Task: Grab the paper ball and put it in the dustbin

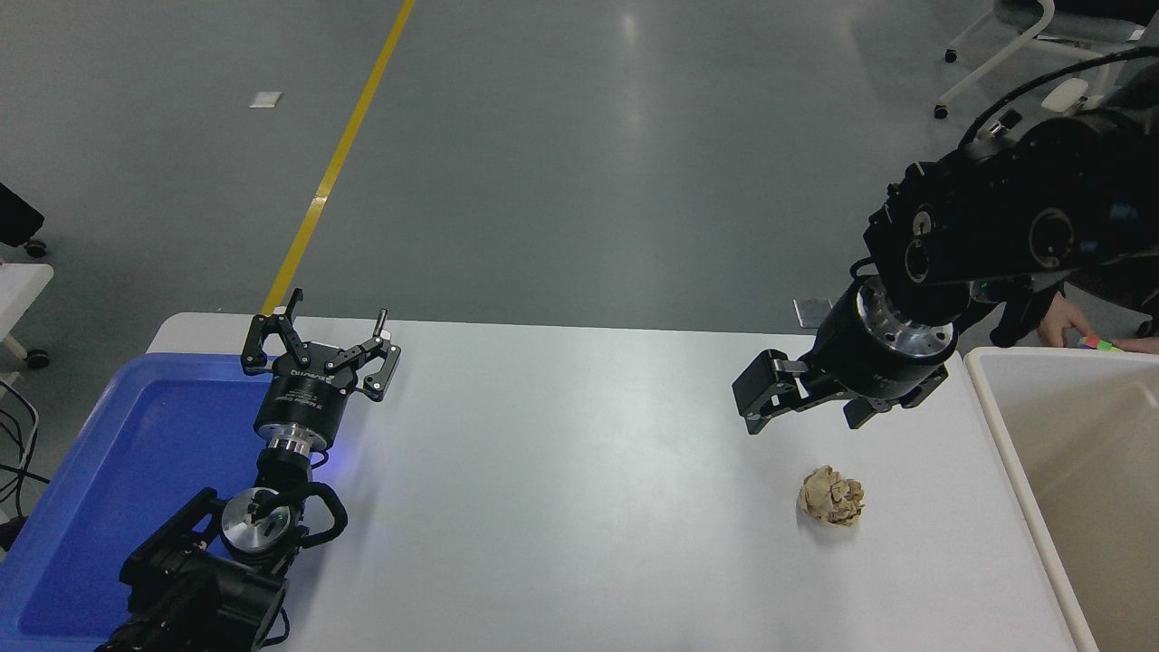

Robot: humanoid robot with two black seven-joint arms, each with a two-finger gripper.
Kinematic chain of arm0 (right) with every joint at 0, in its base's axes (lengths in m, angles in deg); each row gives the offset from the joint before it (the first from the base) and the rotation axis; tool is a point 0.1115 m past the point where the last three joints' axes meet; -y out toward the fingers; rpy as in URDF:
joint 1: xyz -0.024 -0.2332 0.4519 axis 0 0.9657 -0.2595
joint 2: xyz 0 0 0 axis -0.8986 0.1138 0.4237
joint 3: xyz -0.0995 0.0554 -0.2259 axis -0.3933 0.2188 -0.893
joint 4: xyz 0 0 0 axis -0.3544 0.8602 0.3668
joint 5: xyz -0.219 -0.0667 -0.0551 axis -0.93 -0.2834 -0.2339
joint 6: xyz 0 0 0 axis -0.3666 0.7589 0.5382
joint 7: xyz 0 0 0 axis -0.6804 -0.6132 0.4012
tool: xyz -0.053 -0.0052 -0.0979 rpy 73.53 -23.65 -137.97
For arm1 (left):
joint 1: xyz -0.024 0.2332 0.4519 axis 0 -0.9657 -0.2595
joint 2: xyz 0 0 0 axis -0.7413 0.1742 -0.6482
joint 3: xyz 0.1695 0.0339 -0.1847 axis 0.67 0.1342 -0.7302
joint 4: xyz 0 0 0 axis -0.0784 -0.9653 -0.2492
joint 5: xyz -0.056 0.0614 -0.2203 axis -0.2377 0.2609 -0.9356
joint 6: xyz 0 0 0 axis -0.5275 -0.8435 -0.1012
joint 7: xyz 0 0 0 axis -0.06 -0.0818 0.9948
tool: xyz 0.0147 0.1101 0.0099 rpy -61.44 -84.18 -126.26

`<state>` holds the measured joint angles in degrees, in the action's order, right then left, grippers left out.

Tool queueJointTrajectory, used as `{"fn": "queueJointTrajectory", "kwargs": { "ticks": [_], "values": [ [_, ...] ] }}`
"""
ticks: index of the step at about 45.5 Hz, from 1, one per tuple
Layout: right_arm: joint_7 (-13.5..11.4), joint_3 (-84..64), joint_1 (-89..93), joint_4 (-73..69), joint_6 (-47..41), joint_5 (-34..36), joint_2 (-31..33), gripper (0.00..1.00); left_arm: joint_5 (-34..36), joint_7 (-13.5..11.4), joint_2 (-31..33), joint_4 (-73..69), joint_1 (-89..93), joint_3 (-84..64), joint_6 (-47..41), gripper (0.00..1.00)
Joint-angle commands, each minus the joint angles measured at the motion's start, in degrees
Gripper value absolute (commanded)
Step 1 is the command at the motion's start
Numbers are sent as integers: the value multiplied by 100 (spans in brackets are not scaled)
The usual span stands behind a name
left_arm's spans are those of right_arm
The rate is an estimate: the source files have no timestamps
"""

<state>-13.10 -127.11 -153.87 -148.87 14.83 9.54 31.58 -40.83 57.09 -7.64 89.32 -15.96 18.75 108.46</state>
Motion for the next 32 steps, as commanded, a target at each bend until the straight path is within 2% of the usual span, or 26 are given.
{"fn": "queueJointTrajectory", "kwargs": {
  "ticks": [1, 23, 32],
  "values": [
    [0, 9, 49, 68, -4, -38, -1, 100, 0, -4, 8, 1, -1, 0, 0, 99],
    [0, -35, 164, 261, -13, -284, 174, 100, 0, 5, -1, 1, -1, 0, 0, 99],
    [0, -44, 453, 401, 49, -626, 526, 100, 0, -4, -1, 1, 8, 0, 0, 99]
  ]
}}
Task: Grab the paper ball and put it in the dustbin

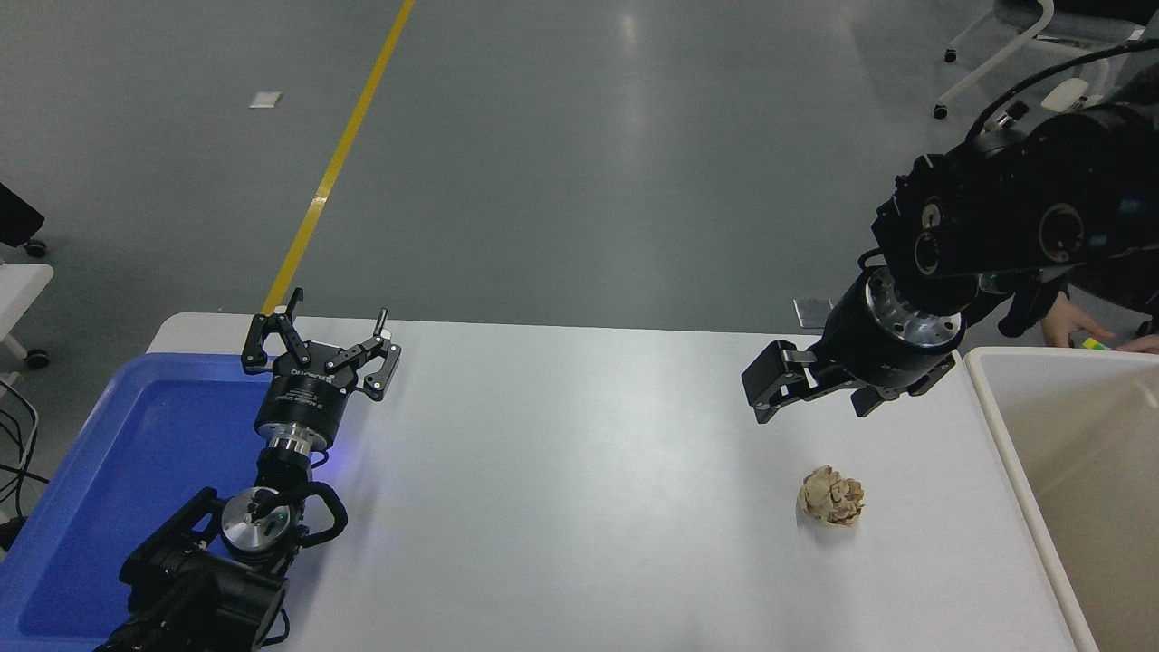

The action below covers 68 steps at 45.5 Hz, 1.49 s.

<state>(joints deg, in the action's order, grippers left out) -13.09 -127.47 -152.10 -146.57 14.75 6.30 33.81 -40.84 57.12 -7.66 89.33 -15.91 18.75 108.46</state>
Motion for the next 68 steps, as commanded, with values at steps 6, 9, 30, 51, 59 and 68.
{"fn": "queueJointTrajectory", "kwargs": {
  "ticks": [6, 9, 30, 51, 59, 68],
  "values": [
    [-1, -17, 566, 400, 189, -530, 514, 100, 0, 2, 0, 0, 3, 0, 0, 99],
    [-1, -17, 759, 540, 329, -671, 611, 100, 0, 2, 0, 0, -6, 0, 0, 99],
    [-36, 405, 3509, 2429, 1973, -1383, 611, 100, 0, -7, 0, 0, -6, 0, 0, 99],
    [-36, 994, 5251, 3898, 2175, -1744, 602, 100, 0, 2, 0, 0, -6, 0, 0, 99],
    [-36, 1187, 5347, 3872, 2149, -1744, 593, 100, 0, -7, 0, 0, -6, 0, 0, 99],
    [-45, 1345, 5374, 3828, 2122, -1726, 558, 100, 0, -7, 0, 0, 3, 0, 0, 99]
  ]
}}
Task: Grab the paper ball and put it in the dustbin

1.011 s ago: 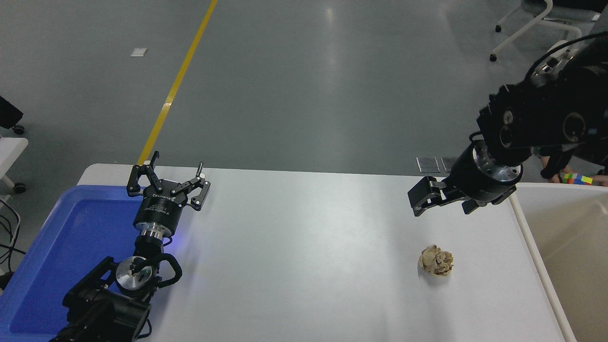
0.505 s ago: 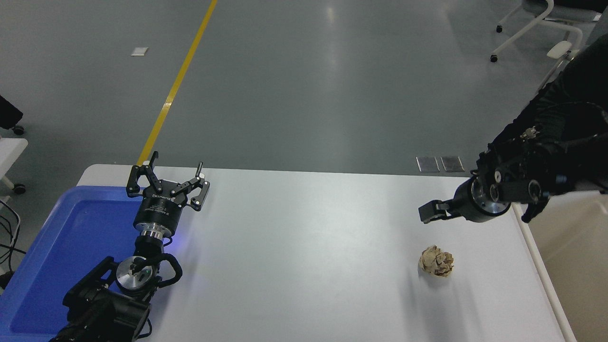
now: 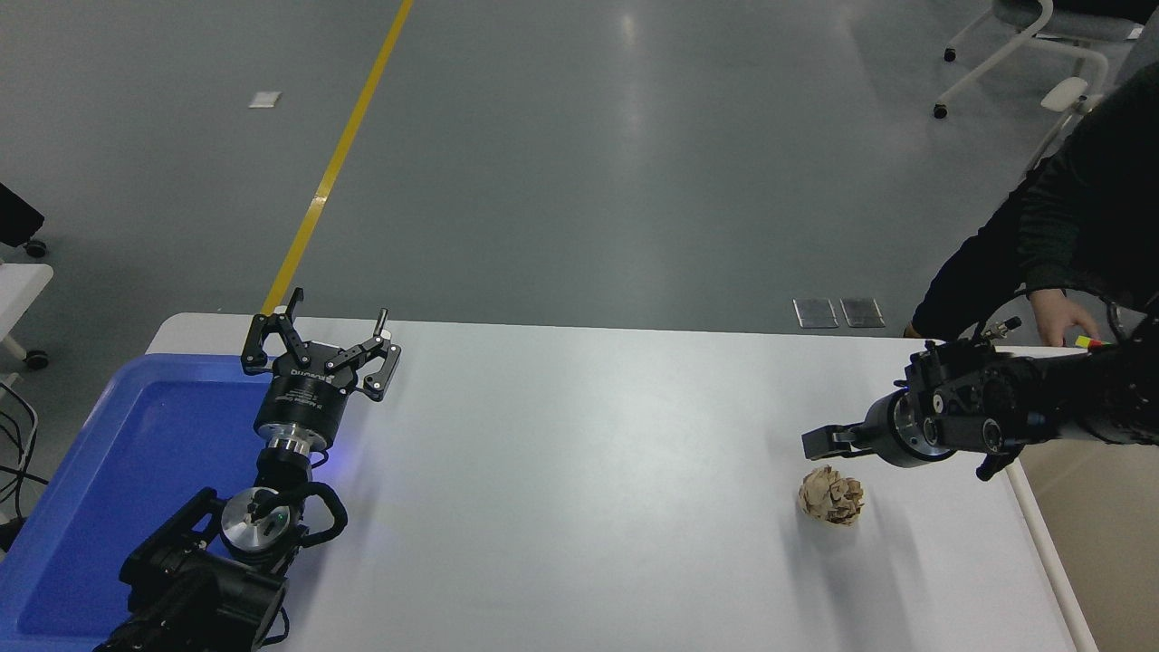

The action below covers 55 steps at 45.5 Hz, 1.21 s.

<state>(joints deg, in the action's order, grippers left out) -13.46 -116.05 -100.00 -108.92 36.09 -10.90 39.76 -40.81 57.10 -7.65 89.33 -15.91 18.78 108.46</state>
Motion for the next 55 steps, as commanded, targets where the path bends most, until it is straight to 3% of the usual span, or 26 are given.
{"fn": "queueJointTrajectory", "kwargs": {
  "ticks": [1, 31, 33, 41, 46, 52, 55],
  "values": [
    [-7, 204, 156, 63, -11, -7, -37, 100, -2, -5, 0, 0, -5, 6, 0, 99],
    [-25, 204, 446, 1, 33, -24, -45, 100, -2, 3, 0, 0, -5, 7, 0, 99],
    [-25, 204, 498, 28, 41, -24, -45, 94, 6, 3, 0, 0, 3, 7, 0, 99],
    [-25, 204, 560, 54, 59, -24, -81, 54, -2, 3, 0, 0, 3, 7, 0, 99],
    [-25, 204, 551, 45, 85, -33, -81, 44, 6, 3, 0, 0, 3, 7, 0, 99],
    [-16, 204, 525, 45, 331, -68, -72, 0, -2, 3, 0, 0, 3, 7, 0, 99],
    [-7, 204, 481, 37, 367, -165, -45, 0, 6, 3, 0, 0, 3, 7, 0, 99]
  ]
}}
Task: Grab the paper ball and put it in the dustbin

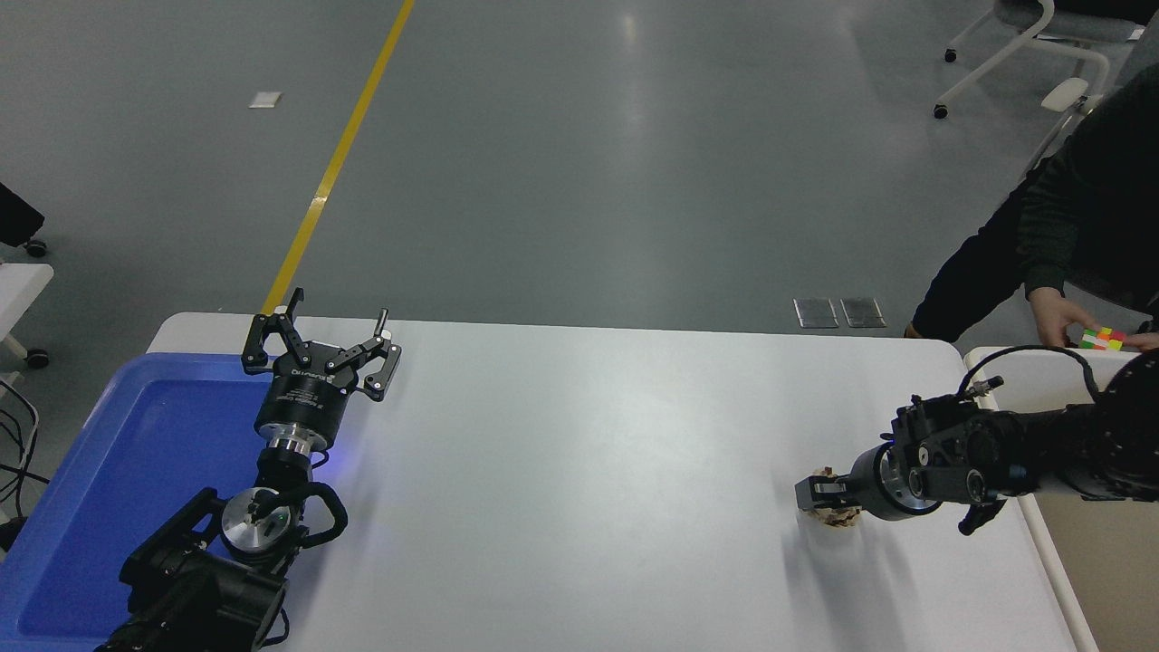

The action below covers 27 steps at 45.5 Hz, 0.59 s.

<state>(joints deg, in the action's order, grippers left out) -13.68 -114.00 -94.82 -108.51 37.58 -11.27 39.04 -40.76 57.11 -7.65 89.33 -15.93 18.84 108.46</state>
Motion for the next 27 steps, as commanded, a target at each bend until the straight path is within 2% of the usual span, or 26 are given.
{"fn": "queueJointTrajectory", "kwargs": {
  "ticks": [1, 7, 16, 27],
  "values": [
    [23, -1, -63, -23, 217, -154, 44, 0, 2, 3, 0, 0, 5, 0, 0, 99],
    [50, 7, -335, -172, 147, -180, 228, 0, 2, -6, 0, 0, -4, 0, 0, 99],
    [50, 332, -1556, -1480, -283, -189, 1107, 0, 2, -6, 0, 0, 5, 0, 0, 99],
    [-29, 280, -3585, -2642, -1337, -453, 1925, 0, 2, 3, 0, 0, -4, 0, 0, 99]
  ]
}}
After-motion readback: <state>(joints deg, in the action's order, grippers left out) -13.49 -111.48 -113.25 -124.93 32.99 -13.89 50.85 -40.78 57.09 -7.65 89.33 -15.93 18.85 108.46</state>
